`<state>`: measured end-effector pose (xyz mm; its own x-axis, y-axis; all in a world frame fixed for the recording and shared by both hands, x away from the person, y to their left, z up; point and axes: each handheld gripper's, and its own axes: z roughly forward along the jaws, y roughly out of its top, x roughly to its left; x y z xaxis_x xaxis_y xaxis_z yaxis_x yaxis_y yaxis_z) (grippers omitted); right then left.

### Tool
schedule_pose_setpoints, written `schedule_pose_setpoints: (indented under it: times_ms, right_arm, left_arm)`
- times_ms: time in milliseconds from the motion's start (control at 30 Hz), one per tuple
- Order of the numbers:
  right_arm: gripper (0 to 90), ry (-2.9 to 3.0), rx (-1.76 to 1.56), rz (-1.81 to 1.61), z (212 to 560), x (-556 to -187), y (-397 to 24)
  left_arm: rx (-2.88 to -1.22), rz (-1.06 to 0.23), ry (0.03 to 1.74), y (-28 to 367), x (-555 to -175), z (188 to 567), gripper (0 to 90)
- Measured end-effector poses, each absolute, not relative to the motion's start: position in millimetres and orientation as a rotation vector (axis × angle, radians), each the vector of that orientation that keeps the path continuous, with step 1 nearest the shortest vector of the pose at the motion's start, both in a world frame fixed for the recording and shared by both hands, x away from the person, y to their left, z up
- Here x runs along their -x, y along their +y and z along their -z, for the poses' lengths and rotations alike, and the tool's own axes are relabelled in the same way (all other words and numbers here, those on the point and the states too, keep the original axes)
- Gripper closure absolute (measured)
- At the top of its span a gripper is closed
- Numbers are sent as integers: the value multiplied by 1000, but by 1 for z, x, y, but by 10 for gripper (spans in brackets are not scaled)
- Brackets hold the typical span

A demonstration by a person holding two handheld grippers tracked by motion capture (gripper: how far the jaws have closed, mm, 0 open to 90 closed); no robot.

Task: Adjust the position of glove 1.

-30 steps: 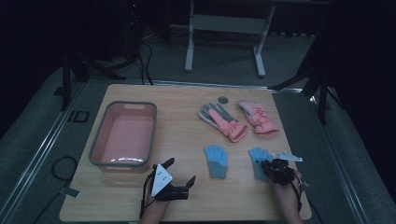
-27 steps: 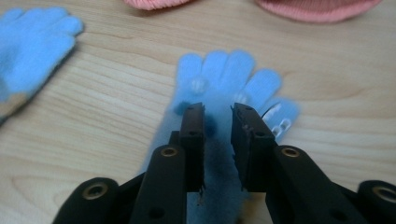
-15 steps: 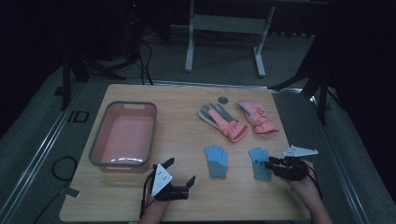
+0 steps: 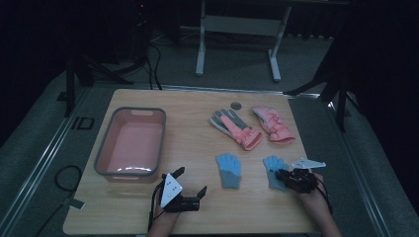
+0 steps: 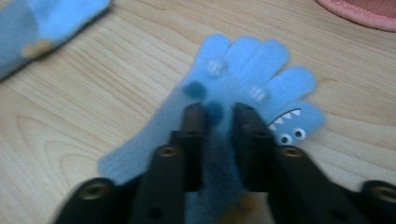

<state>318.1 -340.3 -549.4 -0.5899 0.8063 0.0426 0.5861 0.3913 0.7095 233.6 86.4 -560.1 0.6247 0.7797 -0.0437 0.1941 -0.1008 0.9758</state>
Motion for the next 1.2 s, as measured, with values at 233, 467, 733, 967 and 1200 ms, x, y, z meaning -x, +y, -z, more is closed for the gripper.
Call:
schedule_pose_setpoints:
  times_ms: [233,467,733,967,1200]
  right_arm:
    - [870,2276,-1264,-976,548,-314,-332]
    - [878,2184,-1294,-1057,522,-309,-332]
    - [877,2100,-1254,-1115,474,-302,-312]
    - [877,2117,-1194,-1152,451,-301,-283]
    - [877,2169,-1151,-1169,450,-303,-247]
  left_arm:
    - [-1632,-598,822,87,-234,560,19]
    - [-1632,-598,822,87,-234,560,19]
    - [-1631,-598,823,87,-234,560,19]
    - [-1627,-595,825,87,-234,560,19]
    - [-1631,-600,819,87,-234,560,19]
